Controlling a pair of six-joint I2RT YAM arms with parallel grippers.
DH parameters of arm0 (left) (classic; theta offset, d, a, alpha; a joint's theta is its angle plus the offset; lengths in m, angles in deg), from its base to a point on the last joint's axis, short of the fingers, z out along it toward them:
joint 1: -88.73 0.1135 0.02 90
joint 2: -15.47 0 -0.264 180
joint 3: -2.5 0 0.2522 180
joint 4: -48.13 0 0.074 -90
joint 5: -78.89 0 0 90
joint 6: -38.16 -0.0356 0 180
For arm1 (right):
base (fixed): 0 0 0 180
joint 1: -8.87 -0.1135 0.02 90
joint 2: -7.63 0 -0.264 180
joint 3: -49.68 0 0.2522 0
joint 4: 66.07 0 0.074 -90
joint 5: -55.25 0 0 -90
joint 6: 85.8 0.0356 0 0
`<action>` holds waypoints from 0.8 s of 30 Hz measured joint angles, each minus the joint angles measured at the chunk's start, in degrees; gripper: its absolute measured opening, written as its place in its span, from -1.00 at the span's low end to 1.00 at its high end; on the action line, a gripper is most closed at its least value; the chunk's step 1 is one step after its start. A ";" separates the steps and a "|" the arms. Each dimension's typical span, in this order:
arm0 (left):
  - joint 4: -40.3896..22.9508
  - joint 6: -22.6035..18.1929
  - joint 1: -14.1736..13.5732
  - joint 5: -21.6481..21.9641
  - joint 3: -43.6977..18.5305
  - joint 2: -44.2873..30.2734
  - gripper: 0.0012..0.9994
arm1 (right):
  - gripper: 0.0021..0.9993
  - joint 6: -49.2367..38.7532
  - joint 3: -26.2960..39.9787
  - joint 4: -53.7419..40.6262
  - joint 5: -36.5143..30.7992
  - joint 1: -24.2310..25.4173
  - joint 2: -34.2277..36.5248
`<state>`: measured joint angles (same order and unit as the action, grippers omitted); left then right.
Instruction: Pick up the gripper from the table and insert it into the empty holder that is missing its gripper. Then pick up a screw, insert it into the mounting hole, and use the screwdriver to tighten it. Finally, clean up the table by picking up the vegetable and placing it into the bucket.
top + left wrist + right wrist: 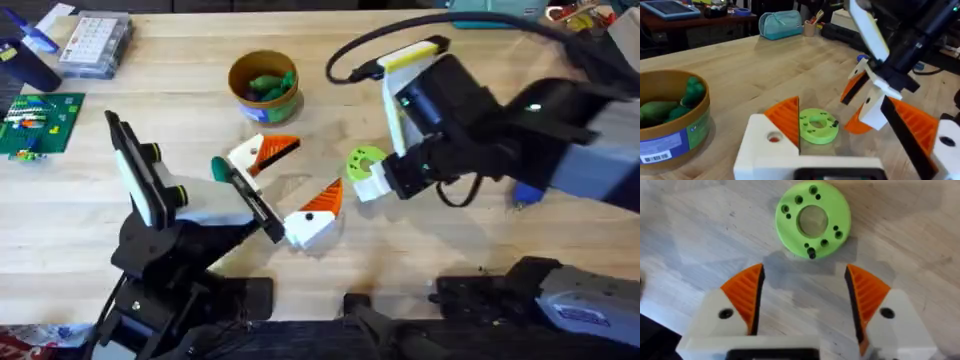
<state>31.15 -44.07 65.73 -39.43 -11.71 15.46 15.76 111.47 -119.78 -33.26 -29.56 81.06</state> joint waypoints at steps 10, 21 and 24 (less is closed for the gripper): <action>0.00 0.00 0.00 0.01 0.00 0.00 0.98 | -0.24 -1.28 0.00 4.56 -0.41 -0.78 7.84; 0.00 0.00 0.00 0.02 0.00 0.00 0.98 | -0.69 -1.51 0.00 4.68 -1.48 -0.78 8.05; 0.00 0.00 0.00 0.02 0.00 0.00 0.98 | -0.78 -1.56 0.01 4.82 -1.76 -0.78 8.30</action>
<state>31.15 -44.07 65.73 -39.41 -11.71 15.46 14.20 111.49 -114.96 -35.01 -30.33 89.36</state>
